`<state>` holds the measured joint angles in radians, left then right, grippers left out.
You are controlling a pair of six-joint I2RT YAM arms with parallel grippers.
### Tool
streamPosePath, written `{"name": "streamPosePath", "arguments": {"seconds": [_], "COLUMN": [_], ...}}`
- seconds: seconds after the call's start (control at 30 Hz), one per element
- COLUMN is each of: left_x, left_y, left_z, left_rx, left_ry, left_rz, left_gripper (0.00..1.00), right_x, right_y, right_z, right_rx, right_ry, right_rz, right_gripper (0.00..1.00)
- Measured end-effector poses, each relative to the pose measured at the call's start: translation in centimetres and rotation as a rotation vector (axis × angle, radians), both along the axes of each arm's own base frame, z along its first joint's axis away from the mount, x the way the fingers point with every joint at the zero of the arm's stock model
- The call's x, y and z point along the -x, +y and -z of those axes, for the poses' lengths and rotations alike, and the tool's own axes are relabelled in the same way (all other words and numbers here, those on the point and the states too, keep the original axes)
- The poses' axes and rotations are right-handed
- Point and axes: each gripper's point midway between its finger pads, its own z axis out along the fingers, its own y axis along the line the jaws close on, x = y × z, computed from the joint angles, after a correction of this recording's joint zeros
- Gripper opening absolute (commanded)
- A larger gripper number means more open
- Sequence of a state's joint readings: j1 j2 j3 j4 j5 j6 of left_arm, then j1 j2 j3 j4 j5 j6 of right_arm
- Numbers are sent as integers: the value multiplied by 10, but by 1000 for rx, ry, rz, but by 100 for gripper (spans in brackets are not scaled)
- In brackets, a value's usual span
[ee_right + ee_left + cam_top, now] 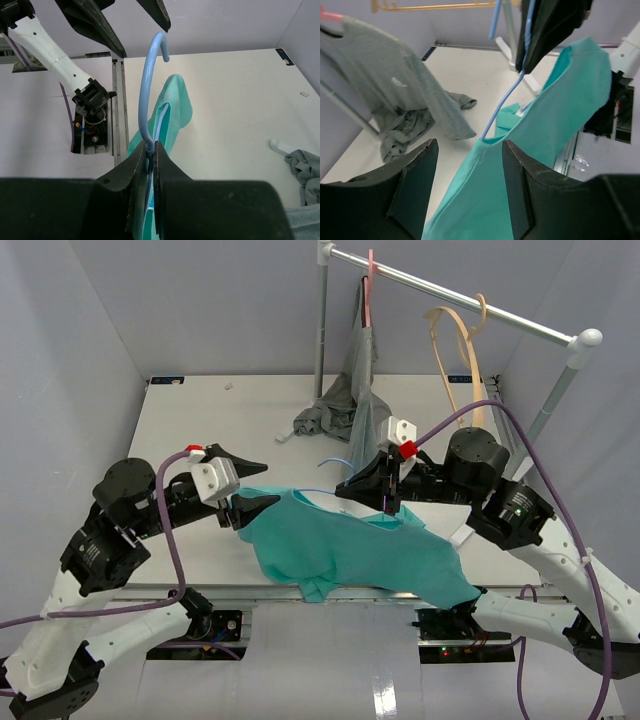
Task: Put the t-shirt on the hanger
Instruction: Place the hanger at the clothesline.
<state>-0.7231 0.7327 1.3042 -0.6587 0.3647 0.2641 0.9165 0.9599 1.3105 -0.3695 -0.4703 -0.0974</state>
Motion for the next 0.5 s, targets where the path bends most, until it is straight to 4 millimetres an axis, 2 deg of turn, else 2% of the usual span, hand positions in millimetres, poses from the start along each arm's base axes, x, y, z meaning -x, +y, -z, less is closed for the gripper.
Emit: {"name": "streamPosePath", "arguments": {"seconds": [0.13, 0.27, 0.37, 0.5], "left_x": [0, -3, -2, 3], "left_y": [-25, -43, -49, -49], "left_z": [12, 29, 40, 44], "left_rx": [-43, -87, -108, -113], "left_ry": [36, 81, 101, 90], "left_rz": [118, 197, 236, 264], "left_gripper": [64, 63, 63, 58], "right_x": [3, 4, 7, 10], "right_y": [11, 20, 25, 29], "right_z": [8, 7, 4, 0], "right_rx": [-5, -28, -52, -77], "right_ry": [17, 15, 12, 4], "right_rz": [-55, -97, -132, -161], "right_gripper": [8, 8, 8, 8]}}
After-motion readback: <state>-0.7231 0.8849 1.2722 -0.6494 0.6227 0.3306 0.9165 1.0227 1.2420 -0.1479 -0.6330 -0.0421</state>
